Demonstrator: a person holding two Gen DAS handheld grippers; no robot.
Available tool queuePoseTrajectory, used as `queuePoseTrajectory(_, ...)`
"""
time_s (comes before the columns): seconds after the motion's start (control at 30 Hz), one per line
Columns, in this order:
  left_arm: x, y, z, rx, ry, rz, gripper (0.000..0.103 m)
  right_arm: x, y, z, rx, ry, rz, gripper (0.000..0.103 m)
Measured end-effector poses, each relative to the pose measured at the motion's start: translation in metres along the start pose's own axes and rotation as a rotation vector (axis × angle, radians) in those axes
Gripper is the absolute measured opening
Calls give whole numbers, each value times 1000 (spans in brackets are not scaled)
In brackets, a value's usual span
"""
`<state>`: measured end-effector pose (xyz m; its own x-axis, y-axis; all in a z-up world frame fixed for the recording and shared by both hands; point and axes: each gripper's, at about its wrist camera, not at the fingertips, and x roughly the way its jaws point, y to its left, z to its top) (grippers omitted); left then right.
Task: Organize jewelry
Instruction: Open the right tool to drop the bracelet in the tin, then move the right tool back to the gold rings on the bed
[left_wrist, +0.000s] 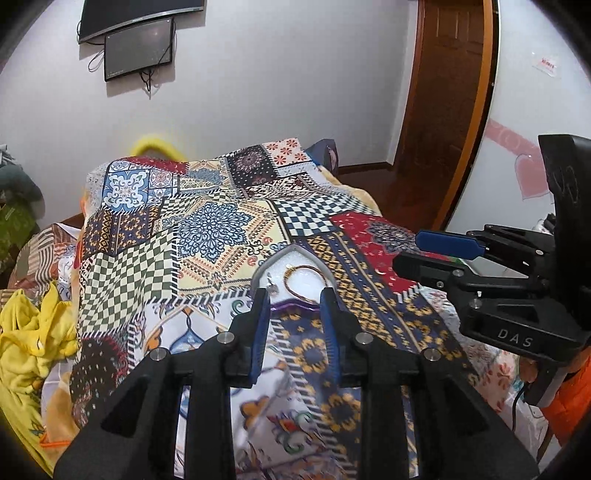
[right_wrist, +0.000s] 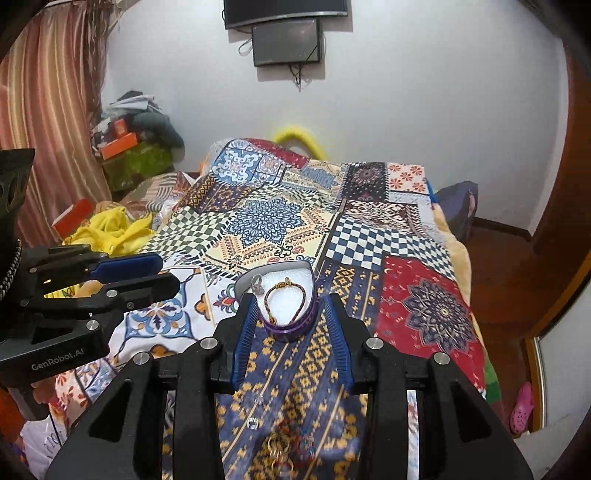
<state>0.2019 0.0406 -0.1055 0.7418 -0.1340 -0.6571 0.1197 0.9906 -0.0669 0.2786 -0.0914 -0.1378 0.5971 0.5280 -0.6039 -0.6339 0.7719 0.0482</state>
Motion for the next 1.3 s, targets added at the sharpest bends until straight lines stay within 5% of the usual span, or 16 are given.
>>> queuePoseTrajectory(0.3, -24, -14, -22, -21, 5, -25, 27, -41, 0, -24, 38, -45, -10, 35)
queuePoseTrajectory(0.53, -15, -22, -52, -34, 94, -43, 28, -45, -9, -55, 83, -3, -45, 35)
queuePoseTrajectory(0.93, 4, -34, -93, -44, 201, -70, 27, -12, -9, -112, 116, 171, -35, 35)
queuePoseTrajectory(1.3, 9, -26, -105, -51, 214, -66, 27, 13, 13, -123, 43, 201, -15, 35)
